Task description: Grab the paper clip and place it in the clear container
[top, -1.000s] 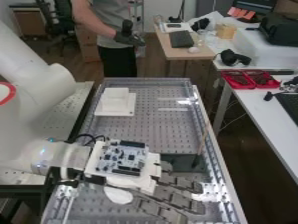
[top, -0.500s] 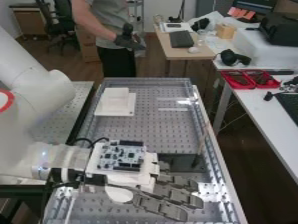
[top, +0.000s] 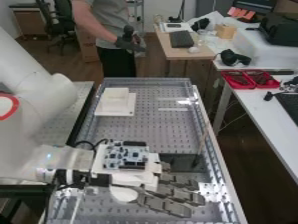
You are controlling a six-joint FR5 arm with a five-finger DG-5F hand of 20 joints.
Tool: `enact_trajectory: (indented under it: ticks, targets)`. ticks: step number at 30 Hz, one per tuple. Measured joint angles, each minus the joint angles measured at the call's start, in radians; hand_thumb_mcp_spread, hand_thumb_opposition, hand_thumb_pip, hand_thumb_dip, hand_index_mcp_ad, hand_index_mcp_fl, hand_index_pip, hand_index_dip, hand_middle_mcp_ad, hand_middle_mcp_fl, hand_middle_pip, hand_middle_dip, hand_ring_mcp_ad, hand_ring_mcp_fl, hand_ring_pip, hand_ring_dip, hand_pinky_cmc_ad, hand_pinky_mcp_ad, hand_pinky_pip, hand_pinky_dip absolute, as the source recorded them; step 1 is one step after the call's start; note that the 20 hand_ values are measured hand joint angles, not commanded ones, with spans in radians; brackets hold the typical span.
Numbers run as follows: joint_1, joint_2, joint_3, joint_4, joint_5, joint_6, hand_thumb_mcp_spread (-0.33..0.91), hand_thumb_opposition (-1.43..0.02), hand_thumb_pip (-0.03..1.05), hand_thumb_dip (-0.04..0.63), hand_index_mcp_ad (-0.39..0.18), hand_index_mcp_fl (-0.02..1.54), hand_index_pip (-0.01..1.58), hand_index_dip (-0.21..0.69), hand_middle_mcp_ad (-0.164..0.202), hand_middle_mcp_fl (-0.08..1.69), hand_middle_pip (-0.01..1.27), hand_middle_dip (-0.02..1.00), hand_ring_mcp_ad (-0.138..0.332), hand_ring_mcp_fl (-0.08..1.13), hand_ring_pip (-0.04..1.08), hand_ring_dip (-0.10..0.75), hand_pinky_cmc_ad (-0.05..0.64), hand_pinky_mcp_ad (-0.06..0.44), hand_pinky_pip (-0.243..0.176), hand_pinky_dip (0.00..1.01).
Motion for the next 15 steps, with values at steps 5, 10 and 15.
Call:
enact_trajectory:
  ticks: [5, 10, 15]
  targets:
    - [-0.003, -0.014, 0.007, -0.002, -0.009, -0.017, 0.38, -0.80, 0.68, 0.253, -0.143, 0.30, 1.43, 0.003, -0.003, 0.13, 0.15, 0.17, 0.140, -0.03, 0.05, 0.044, 0.216, 0.133, -0.058, 0.18]
    - [-0.011, -0.024, 0.011, -0.001, -0.018, -0.025, 0.38, -0.80, 0.68, 0.253, -0.145, 0.31, 1.43, 0.003, -0.003, 0.13, 0.15, 0.17, 0.140, -0.03, 0.06, 0.051, 0.213, 0.124, -0.061, 0.18]
    - [-0.015, -0.028, 0.014, -0.001, -0.025, -0.026, 0.38, -0.80, 0.68, 0.253, -0.141, 0.31, 1.44, 0.005, -0.002, 0.13, 0.15, 0.17, 0.141, -0.03, 0.06, 0.051, 0.213, 0.115, -0.045, 0.18]
